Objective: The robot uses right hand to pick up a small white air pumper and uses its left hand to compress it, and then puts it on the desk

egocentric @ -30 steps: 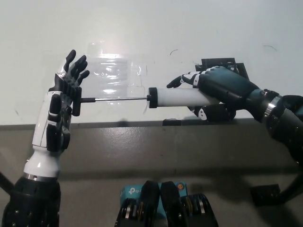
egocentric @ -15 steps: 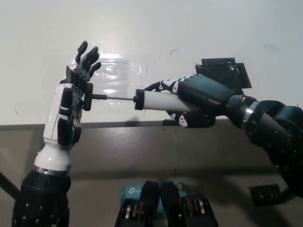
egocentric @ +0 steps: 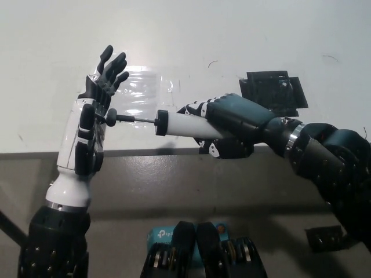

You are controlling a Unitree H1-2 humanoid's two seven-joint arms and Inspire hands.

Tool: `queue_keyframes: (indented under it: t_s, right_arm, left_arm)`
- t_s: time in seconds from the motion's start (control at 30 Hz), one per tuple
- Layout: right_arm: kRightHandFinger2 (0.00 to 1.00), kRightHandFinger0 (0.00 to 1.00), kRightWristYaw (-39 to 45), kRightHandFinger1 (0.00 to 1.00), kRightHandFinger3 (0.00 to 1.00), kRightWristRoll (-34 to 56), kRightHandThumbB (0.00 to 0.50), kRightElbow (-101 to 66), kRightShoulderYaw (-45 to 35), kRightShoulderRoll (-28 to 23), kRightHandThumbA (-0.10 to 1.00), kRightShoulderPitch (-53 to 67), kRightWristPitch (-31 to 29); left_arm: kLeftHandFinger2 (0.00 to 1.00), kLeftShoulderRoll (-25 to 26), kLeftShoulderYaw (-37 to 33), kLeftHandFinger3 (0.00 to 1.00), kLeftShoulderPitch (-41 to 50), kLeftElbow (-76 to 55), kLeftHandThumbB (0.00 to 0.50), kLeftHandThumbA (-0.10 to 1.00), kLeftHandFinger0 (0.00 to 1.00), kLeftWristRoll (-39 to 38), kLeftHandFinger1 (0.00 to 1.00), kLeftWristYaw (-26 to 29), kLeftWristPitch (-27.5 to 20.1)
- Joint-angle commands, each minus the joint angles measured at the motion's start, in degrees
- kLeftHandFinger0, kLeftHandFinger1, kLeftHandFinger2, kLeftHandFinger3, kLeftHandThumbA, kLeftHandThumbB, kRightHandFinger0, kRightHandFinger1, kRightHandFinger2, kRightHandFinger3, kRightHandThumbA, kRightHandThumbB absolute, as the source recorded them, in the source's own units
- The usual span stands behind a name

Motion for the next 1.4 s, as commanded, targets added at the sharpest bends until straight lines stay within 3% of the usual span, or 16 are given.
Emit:
queue_keyframes:
  t_s: [0.0, 0.27, 0.47, 0.63, 0.83, 0.93, 1.03, 1.1, 1.17, 1.2, 1.27, 1.33, 1.37]
  right_arm:
    - [0.79, 0.00, 0.99, 0.43, 0.75, -0.47, 0.149, -1.84, 0.02, 0.81, -0.10, -4.18, 0.91]
    - [0.79, 0.00, 1.91, 0.43, 0.76, -2.20, 0.156, -2.24, 0.74, 1.08, -0.10, -5.31, 2.42]
    - [0.82, 0.01, 2.04, 0.48, 0.84, -1.96, 0.151, -1.06, 1.08, 2.32, -0.10, -6.64, 2.52]
    - [0.78, 0.00, 2.40, 0.43, 0.69, -0.24, 0.162, 0.13, 0.92, 3.20, -0.10, -7.46, 1.40]
    - [0.77, 0.00, 2.55, 0.44, 0.67, -1.51, 0.136, 0.25, 1.47, 3.69, -0.10, -8.44, 2.05]
    - [0.69, 0.00, 2.37, 0.40, 0.60, -1.40, 0.148, 0.40, 1.37, 3.64, -0.10, -8.48, 1.72]
    - [0.69, 0.00, 0.92, 0.36, 0.58, -0.34, 0.165, 1.22, 0.58, 2.99, -0.10, -7.80, -1.01]
    - [0.76, 0.00, 1.31, 0.40, 0.64, -0.87, 0.155, 0.81, 0.35, 2.45, -0.10, -7.57, 0.17]
    - [0.83, 0.00, 2.21, 0.47, 0.78, -3.31, 0.148, -0.85, 0.39, 1.30, -0.10, -7.33, 3.01]
    - [0.83, 0.01, 2.52, 0.50, 0.84, -3.73, 0.141, -1.27, 0.39, 1.09, -0.10, -7.30, 3.76]
    - [0.82, 0.00, 2.50, 0.49, 0.86, -4.56, 0.139, -2.01, -0.12, -0.16, -0.10, -7.03, 3.98]
    - [0.83, 0.00, 2.13, 0.51, 0.94, -2.90, 0.136, -0.50, -1.09, -1.41, -0.10, -7.29, 2.28]
    - [0.80, 0.00, 1.55, 0.50, 0.93, -2.09, 0.135, 0.93, -1.89, -2.58, -0.10, -7.46, 0.88]
  left_arm:
    - [1.00, -0.81, -0.61, 1.00, -2.00, -1.63, 0.251, 1.00, 1.00, 0.48, 1.00, 0.47, -0.29]
    - [1.00, -1.53, -0.61, 1.00, -2.18, -2.22, 0.251, 1.00, 1.00, 0.91, 1.00, 0.55, 0.19]
    - [1.00, -2.91, -0.78, 1.00, -3.02, -2.50, 0.230, 1.00, 1.00, -0.46, 1.00, 0.39, 0.97]
    - [1.00, -3.97, -1.22, 1.00, -3.74, -2.66, 0.220, 1.00, 1.00, -0.48, 1.00, 0.19, 1.46]
    - [1.00, -5.41, -2.12, 1.00, -4.42, -2.59, 0.233, 1.00, 1.00, -0.81, 1.00, -0.28, 2.52]
    - [1.00, -5.61, -2.46, 1.00, -4.73, -1.90, 0.229, 1.00, 1.00, -0.39, 1.00, -0.50, 2.15]
    - [1.00, -5.12, -2.05, 1.00, -4.51, -2.05, 0.232, 1.00, 1.00, -0.74, 1.00, -0.73, 2.28]
    - [1.00, -4.51, -1.45, 1.00, -4.32, -2.20, 0.221, 1.00, 1.00, -0.31, 1.00, -0.49, 1.73]
    - [1.00, -3.70, -0.48, 1.00, -4.23, -2.22, 0.221, 1.00, 1.00, 0.14, 1.00, -0.06, 1.26]
    - [1.00, -3.54, -0.34, 1.00, -4.24, -2.28, 0.221, 1.00, 1.00, 0.07, 1.00, -0.07, 1.23]
    - [1.00, -1.92, 0.79, 1.00, -4.26, -2.04, 0.214, 1.00, 1.00, -0.15, 1.00, -0.20, 0.41]
    - [1.00, -0.60, 2.55, 1.00, -3.58, -2.61, 0.217, 1.00, 1.00, -1.20, 1.00, 0.15, 1.20]
    - [1.00, 0.22, 3.60, 1.00, -3.49, -2.65, 0.226, 1.00, 1.00, -2.00, 1.00, 0.20, 1.24]
